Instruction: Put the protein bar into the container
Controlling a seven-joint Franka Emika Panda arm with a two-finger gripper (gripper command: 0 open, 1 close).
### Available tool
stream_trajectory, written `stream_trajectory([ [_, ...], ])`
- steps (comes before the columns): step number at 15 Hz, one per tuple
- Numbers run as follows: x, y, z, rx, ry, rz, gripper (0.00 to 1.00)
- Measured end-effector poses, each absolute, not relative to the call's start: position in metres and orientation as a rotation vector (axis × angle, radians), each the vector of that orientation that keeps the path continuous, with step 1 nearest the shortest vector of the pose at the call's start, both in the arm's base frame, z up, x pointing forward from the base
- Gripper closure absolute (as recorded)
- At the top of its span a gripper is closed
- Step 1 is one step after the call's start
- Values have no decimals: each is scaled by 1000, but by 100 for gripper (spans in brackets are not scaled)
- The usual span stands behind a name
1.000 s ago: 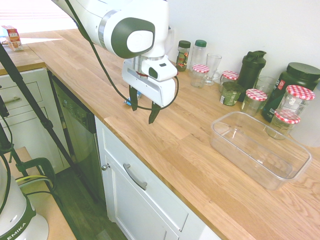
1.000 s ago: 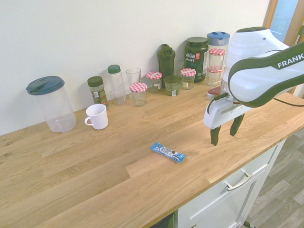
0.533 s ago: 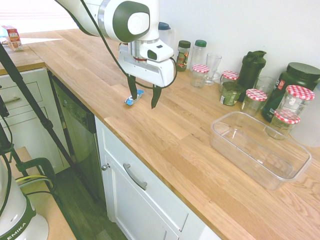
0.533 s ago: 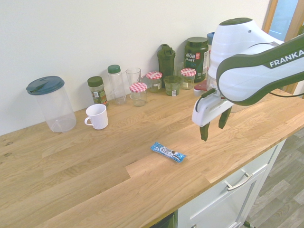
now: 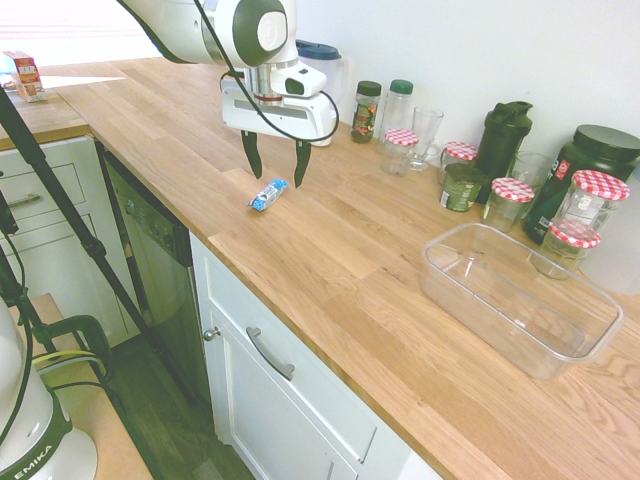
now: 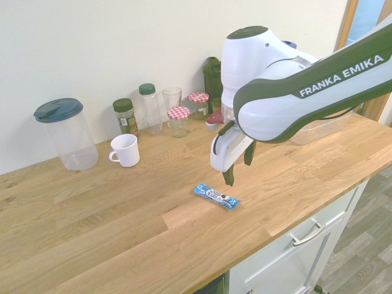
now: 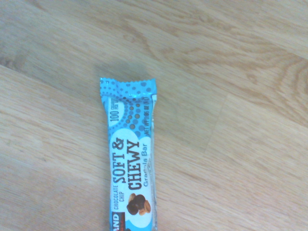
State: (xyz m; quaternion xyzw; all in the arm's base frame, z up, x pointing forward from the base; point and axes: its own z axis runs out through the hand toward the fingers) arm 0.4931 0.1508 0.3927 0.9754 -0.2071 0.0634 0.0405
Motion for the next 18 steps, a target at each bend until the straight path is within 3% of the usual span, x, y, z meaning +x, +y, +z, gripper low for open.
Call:
stream_trajectory([
  [16, 540, 199, 336, 2940, -619, 66, 0],
  [17, 541, 199, 334, 2939, -619, 62, 100],
  [18, 542, 201, 333, 2940, -618, 61, 100],
])
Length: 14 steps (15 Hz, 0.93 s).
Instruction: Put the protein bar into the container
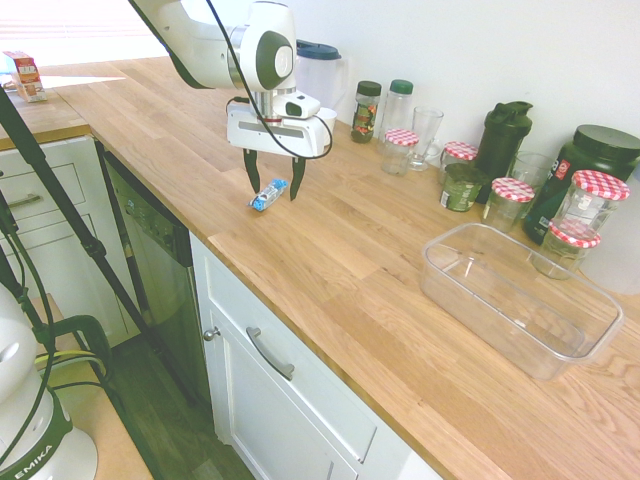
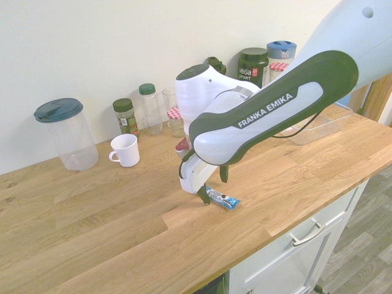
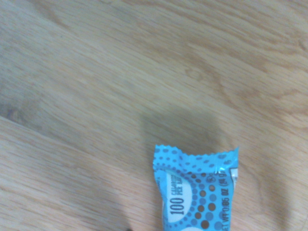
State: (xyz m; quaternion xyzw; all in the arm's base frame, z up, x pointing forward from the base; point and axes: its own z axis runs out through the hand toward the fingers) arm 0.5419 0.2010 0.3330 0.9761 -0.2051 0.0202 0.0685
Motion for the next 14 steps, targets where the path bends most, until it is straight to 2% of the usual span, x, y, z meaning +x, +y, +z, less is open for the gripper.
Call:
stream_trajectory([
  [14, 558, 194, 328, 2995, -662, -76, 100],
])
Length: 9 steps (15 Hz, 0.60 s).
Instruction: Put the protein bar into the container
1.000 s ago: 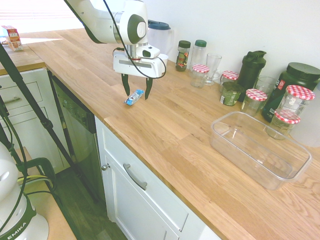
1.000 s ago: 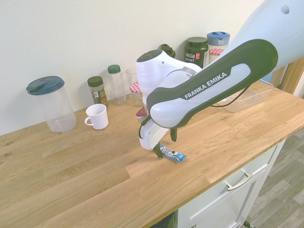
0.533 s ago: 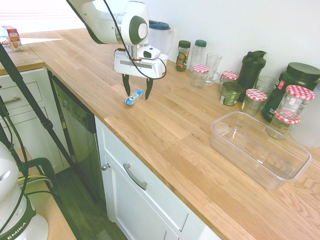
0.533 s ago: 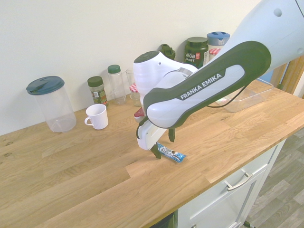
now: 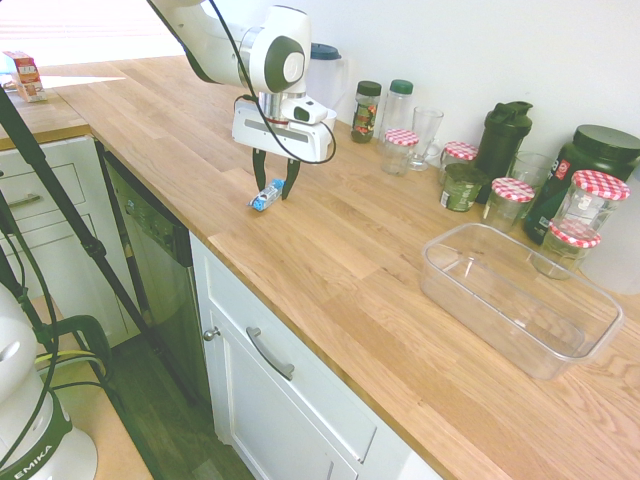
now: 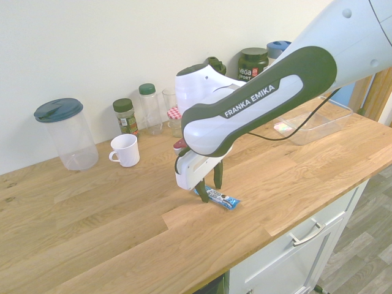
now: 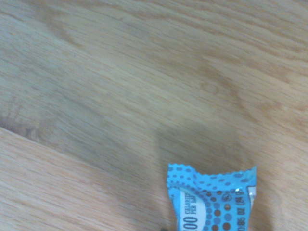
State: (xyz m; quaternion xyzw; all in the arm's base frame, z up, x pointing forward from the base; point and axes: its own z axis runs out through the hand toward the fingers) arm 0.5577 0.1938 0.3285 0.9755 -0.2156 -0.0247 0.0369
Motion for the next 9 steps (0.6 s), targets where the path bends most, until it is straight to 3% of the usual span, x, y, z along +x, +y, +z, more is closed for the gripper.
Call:
stream_trajectory([
  [9, 564, 180, 330, 2984, -676, -94, 100],
])
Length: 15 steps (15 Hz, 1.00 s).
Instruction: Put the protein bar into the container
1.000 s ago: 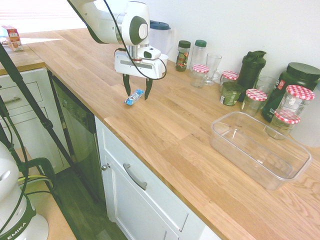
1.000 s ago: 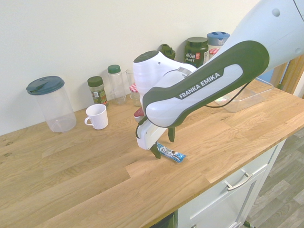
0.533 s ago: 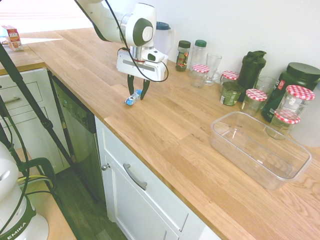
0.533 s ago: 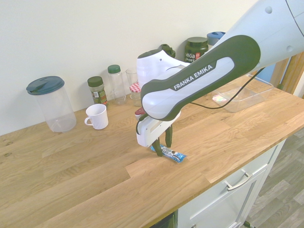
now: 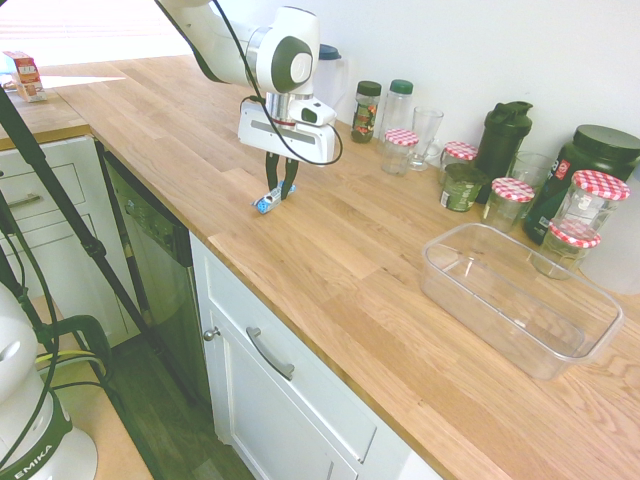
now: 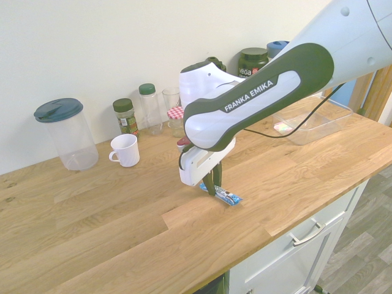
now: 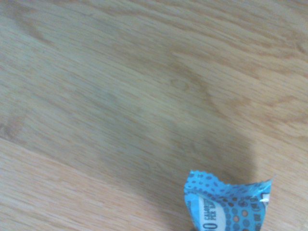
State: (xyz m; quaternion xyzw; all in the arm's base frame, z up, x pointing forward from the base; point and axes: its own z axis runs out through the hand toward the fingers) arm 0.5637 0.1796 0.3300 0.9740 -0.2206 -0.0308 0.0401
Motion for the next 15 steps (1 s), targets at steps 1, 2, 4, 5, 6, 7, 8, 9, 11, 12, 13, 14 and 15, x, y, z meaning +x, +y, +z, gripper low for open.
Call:
stream_trajectory([
  [1, 565, 175, 331, 2980, -688, -92, 100],
  [2, 567, 168, 335, 2975, -706, -82, 100],
  [4, 569, 146, 363, 2973, -757, -31, 100],
  [5, 567, 132, 386, 2971, -784, -2, 100],
  [6, 563, 114, 410, 2969, -814, 32, 100],
  [7, 558, 93, 433, 2968, -849, 64, 100],
  [8, 552, 69, 453, 2971, -886, 91, 100],
  [9, 547, 44, 469, 2974, -919, 114, 100],
  [11, 539, -6, 491, 2975, -994, 144, 100],
  [12, 536, -30, 498, 2975, -1033, 155, 100],
  [13, 533, -55, 501, 2969, -1071, 160, 100],
  [14, 529, -80, 502, 2963, -1111, 161, 100],
  [15, 525, -104, 502, 2957, -1147, 159, 100],
])
